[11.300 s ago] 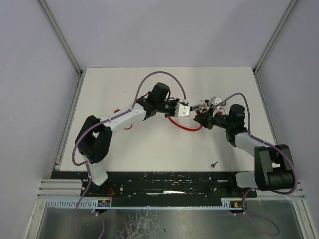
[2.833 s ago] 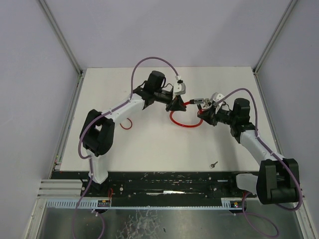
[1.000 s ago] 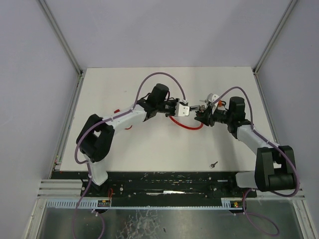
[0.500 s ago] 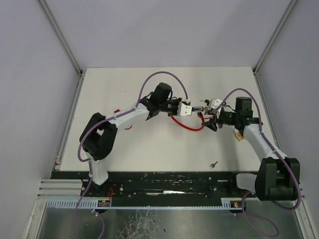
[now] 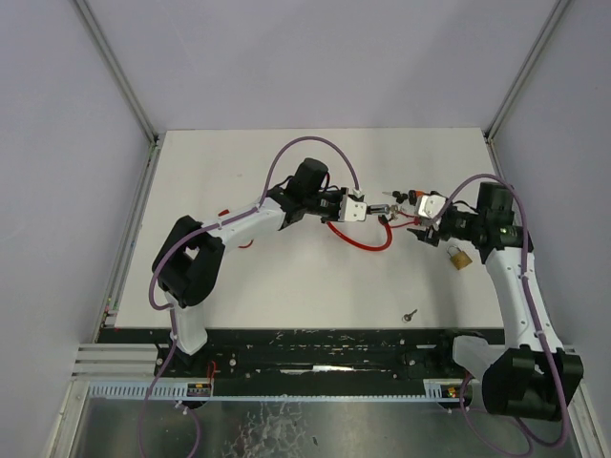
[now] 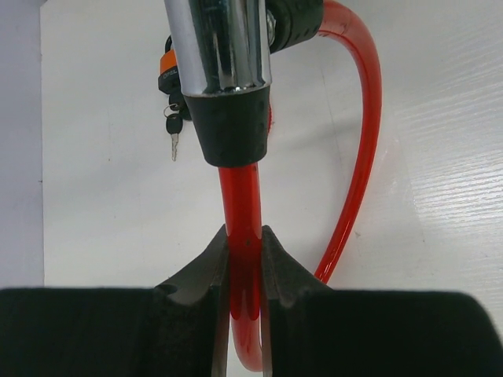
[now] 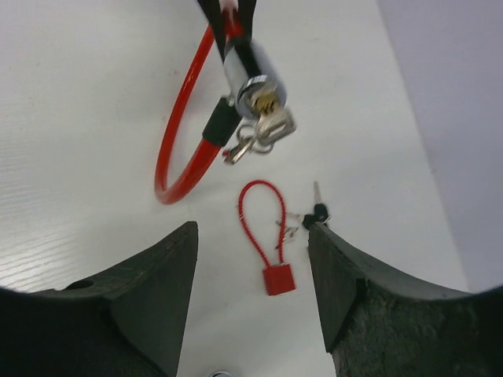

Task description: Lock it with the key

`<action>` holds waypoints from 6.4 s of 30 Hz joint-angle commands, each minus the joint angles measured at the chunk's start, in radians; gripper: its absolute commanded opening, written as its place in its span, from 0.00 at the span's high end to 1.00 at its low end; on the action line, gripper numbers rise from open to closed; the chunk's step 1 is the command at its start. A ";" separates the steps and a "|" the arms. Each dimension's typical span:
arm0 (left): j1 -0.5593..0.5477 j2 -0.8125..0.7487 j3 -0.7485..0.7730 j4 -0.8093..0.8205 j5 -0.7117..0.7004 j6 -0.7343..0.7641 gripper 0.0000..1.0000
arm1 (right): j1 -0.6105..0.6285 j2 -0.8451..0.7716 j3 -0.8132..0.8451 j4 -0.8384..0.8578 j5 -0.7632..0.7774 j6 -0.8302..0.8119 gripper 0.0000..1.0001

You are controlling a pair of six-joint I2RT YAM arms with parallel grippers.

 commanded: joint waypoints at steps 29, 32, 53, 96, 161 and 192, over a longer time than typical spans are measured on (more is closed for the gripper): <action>0.009 0.033 0.005 -0.084 0.024 0.033 1.00 | 0.080 0.214 0.315 -0.366 -0.125 -0.706 0.53; 0.008 0.033 0.006 -0.085 0.026 0.034 1.00 | 0.086 0.213 0.308 -0.362 -0.117 -0.706 0.53; 0.008 0.034 0.010 -0.095 0.031 0.039 1.00 | 0.128 0.217 0.307 -0.378 -0.073 -0.715 0.63; 0.008 0.043 0.022 -0.109 0.035 0.040 1.00 | 0.162 0.152 0.289 -0.345 0.010 -0.748 0.62; 0.008 0.041 0.021 -0.108 0.026 0.038 1.00 | 0.175 0.241 0.327 -0.129 0.027 0.694 0.86; 0.007 0.036 0.020 -0.112 0.020 0.041 1.00 | 0.016 0.208 0.139 0.276 -0.214 1.177 0.46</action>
